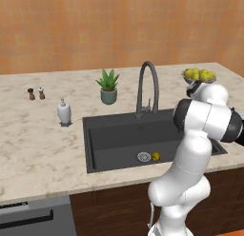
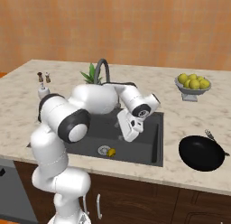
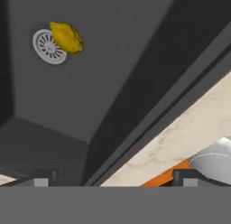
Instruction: Pick the lemon from the sink and place it in the bowl. Then pick the bowl and place it in the microwave. Then close the microwave door and press the start button.
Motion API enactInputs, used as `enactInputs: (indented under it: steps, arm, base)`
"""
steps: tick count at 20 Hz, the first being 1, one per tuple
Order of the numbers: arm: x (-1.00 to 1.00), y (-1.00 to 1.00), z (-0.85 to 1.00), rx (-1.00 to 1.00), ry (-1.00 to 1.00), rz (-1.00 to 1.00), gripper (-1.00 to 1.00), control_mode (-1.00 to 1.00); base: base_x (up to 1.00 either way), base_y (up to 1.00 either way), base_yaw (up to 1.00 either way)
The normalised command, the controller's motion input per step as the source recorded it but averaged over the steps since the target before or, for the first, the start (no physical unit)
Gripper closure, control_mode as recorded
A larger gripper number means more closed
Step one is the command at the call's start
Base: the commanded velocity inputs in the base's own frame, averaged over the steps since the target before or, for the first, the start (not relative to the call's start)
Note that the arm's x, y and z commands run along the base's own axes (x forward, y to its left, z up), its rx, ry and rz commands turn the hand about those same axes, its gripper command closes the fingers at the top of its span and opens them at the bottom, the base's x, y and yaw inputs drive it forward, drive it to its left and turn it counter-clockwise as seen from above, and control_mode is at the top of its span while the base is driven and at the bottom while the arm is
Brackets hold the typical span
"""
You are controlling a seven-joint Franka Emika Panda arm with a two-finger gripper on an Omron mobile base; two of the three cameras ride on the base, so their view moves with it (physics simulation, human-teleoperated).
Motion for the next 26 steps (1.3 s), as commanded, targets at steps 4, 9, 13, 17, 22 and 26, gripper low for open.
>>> enactInputs:
  steps: [4, 9, 13, 17, 22, 26]
  arm:
    - [0.16, 0.05, -0.42, 0.0, 0.02, -0.01, -1.0, -1.0]
    - [0.12, 0.02, -0.47, 0.1, 0.0, -0.02, -1.0, -1.0]
    - [0.27, 0.04, -0.5, 0.07, -0.01, 0.0, -1.0, -1.0]
    - [0.41, 0.08, -0.41, 0.03, 0.0, 0.0, -1.0, -1.0]
    - [0.36, 0.0, -0.43, 0.08, 0.0, 0.0, -1.0, -1.0]
    - [0.39, 0.0, -0.46, 0.06, 0.01, 0.0, -1.0, -1.0]
  base:
    - [0.0, 0.0, 0.0]
    - [0.0, 0.0, 0.0]
    - [0.0, 0.0, 0.0]
    - [0.0, 0.0, 0.0]
    - [0.0, 0.0, 0.0]
    - [0.0, 0.0, 0.0]
